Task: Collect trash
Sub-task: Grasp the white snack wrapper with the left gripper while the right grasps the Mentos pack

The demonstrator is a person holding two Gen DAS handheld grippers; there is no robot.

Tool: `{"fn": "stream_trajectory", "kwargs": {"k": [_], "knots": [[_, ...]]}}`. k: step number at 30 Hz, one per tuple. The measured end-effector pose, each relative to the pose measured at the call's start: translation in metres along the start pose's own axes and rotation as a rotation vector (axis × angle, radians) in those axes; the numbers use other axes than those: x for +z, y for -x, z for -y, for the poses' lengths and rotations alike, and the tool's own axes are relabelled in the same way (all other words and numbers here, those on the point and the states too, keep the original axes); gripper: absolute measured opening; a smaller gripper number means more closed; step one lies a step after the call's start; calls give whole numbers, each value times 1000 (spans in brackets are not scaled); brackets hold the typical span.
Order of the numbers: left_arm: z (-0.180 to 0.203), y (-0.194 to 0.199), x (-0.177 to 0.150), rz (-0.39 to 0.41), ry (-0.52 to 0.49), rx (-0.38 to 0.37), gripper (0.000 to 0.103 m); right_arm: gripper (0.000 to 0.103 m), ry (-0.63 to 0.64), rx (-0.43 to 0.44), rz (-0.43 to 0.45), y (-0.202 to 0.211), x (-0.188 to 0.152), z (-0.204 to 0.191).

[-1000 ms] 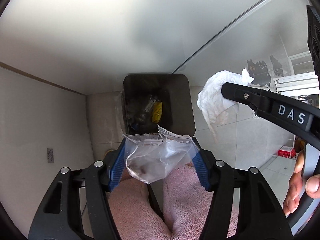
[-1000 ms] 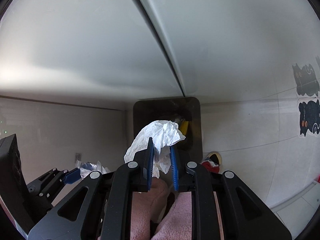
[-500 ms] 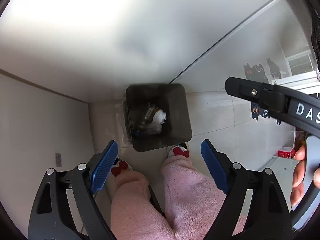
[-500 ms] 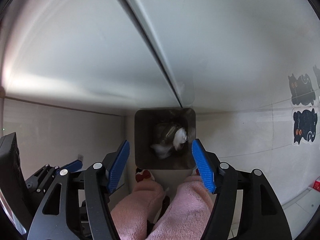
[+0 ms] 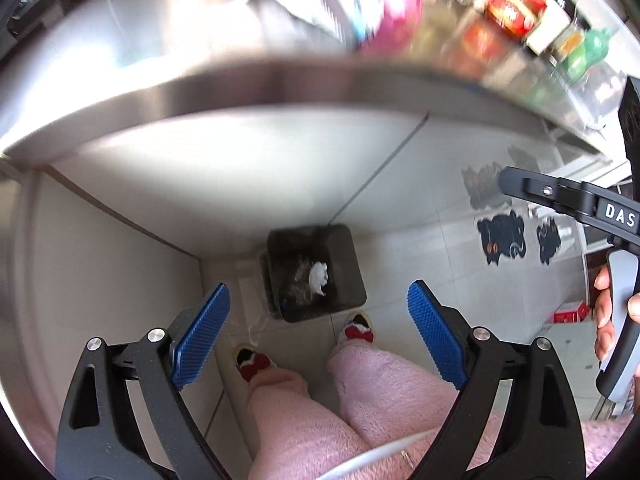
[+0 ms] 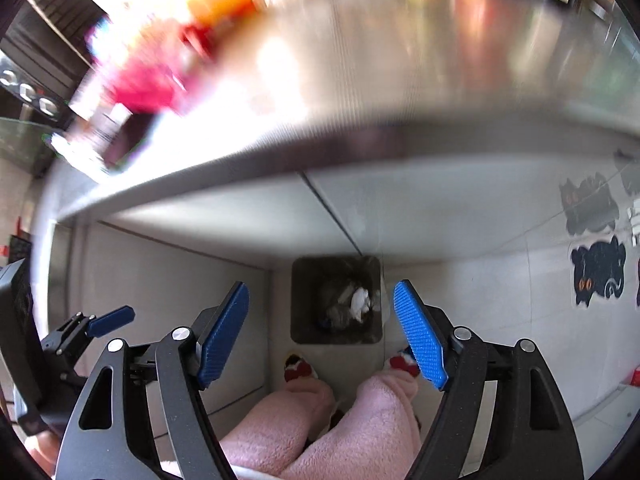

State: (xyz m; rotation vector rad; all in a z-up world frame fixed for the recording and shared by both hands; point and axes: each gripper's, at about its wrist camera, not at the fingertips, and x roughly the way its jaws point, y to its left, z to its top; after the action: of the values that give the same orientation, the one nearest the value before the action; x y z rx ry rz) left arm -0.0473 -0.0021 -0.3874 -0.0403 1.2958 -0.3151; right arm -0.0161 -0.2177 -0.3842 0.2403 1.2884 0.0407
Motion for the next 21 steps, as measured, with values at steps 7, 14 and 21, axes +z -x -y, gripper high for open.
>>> {"fn": "stream_trajectory", "kwargs": {"k": [7,14,21], "knots": [[-6,57,31,83,12,3,86,76,56,31,117,52,27,-23],[-5,83,69,153,-40,23,85,76,129,87,187,72,68,-56],[-11,87,103,181,-44,-9,77,67,171,137,212,73,108,-91]]}}
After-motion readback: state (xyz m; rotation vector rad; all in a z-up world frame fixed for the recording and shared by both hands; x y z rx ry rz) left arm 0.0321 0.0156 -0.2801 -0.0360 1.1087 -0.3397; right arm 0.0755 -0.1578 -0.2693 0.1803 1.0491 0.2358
